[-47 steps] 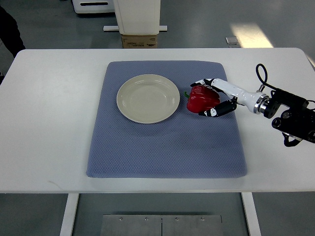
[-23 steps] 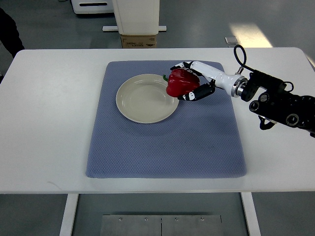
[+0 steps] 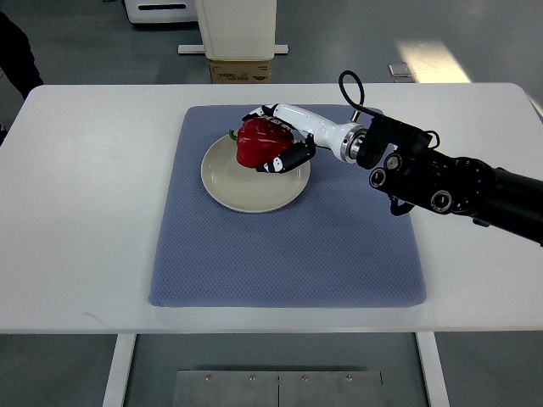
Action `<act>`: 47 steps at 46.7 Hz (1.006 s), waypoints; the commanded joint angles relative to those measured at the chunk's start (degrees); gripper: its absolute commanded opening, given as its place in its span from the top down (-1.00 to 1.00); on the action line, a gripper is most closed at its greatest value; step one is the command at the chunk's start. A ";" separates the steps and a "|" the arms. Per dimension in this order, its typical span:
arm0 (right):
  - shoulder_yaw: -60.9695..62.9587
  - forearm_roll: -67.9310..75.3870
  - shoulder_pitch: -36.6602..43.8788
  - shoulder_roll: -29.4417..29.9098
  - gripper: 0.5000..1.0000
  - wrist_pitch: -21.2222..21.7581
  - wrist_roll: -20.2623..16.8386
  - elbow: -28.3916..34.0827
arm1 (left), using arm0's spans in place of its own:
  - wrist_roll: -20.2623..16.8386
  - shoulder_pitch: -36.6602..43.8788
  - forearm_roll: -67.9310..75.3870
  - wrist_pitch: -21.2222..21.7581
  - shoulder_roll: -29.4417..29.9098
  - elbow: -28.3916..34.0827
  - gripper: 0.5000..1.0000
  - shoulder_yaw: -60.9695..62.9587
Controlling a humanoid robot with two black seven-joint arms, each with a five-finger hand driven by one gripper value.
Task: Place red pepper on plate with right hand
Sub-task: 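Lift the pepper and carry it over the cream plate, then lower the pepper onto the plate and open the right hand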
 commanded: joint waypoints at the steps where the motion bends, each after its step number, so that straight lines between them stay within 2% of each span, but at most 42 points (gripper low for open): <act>1: 0.00 0.07 0.06 1.95 1.00 0.00 -0.72 -0.96 | -0.01 0.00 -0.01 0.00 0.00 0.00 -1.00 0.00; 21: 0.00 0.07 -0.38 3.19 1.00 0.08 -3.53 -5.01 | -0.01 0.00 0.08 0.00 0.00 0.00 -1.00 0.00; 47: 0.09 0.15 -2.32 3.19 1.00 0.17 -3.18 -4.39 | -0.01 0.00 -0.01 0.00 0.00 0.00 -1.00 0.00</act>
